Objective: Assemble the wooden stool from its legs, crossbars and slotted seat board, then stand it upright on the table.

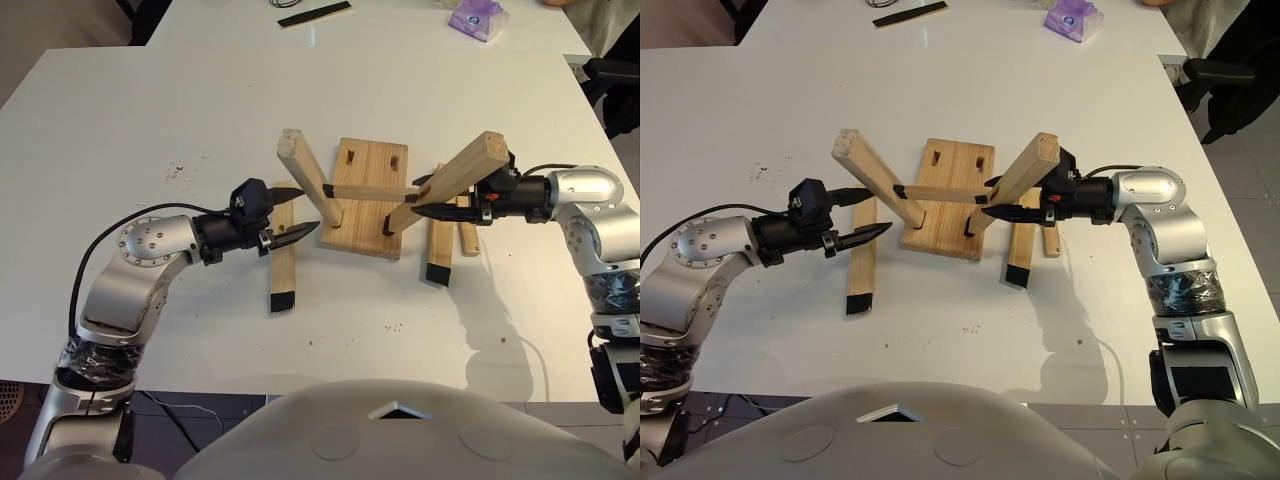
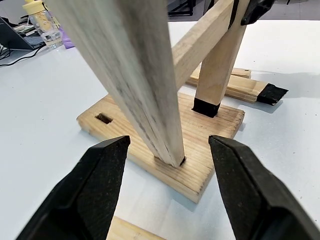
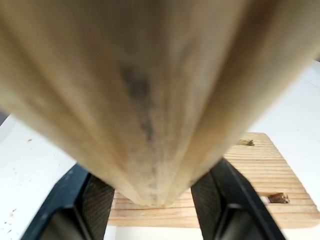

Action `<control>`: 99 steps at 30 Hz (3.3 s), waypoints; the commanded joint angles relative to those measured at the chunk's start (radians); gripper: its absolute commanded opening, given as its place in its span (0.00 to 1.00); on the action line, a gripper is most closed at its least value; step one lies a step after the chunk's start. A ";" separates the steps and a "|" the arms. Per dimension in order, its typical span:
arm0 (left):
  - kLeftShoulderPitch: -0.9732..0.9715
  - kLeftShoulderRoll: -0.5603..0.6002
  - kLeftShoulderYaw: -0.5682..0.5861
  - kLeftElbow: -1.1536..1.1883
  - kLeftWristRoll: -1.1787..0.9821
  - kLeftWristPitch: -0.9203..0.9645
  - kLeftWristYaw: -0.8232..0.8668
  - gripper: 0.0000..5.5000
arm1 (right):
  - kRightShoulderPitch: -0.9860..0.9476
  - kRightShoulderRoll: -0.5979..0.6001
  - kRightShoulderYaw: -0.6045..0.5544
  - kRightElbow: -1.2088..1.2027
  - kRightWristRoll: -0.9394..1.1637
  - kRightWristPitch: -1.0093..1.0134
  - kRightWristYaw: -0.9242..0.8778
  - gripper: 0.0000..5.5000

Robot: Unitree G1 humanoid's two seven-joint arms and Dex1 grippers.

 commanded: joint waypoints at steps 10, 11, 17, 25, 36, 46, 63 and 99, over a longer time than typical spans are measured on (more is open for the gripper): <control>-0.050 0.000 -0.046 -0.005 0.011 0.013 -0.019 0.53 | 0.058 -0.017 0.102 -0.008 -0.058 0.031 0.027 0.36; -0.054 0.001 -0.049 -0.003 0.013 0.013 -0.022 0.53 | 0.045 -0.012 0.102 0.008 -0.055 0.042 0.028 0.36; -0.069 0.007 -0.063 0.013 0.018 0.005 -0.038 0.53 | 0.010 -0.006 0.117 0.053 -0.065 0.057 0.045 0.36; -0.058 0.023 -0.048 0.009 0.001 0.014 -0.050 0.53 | 0.050 -0.032 0.205 0.047 -0.169 -0.075 0.068 0.36; -0.064 0.154 0.153 0.178 -0.139 0.011 -0.255 0.53 | 0.064 -0.044 0.219 0.091 -0.176 -0.112 0.045 0.36; -0.572 -0.111 0.016 0.550 -0.142 0.103 -0.223 0.39 | 0.020 -0.028 0.249 0.128 -0.191 -0.138 0.057 0.36; -0.802 -0.179 -0.248 0.470 -0.142 0.179 -0.638 0.36 | -0.108 0.046 0.328 0.253 -0.226 -0.196 0.076 0.36; 0.020 0.175 0.279 0.407 0.024 -0.239 -0.419 0.36 | -0.038 -0.010 0.278 0.109 -0.148 -0.125 0.001 0.36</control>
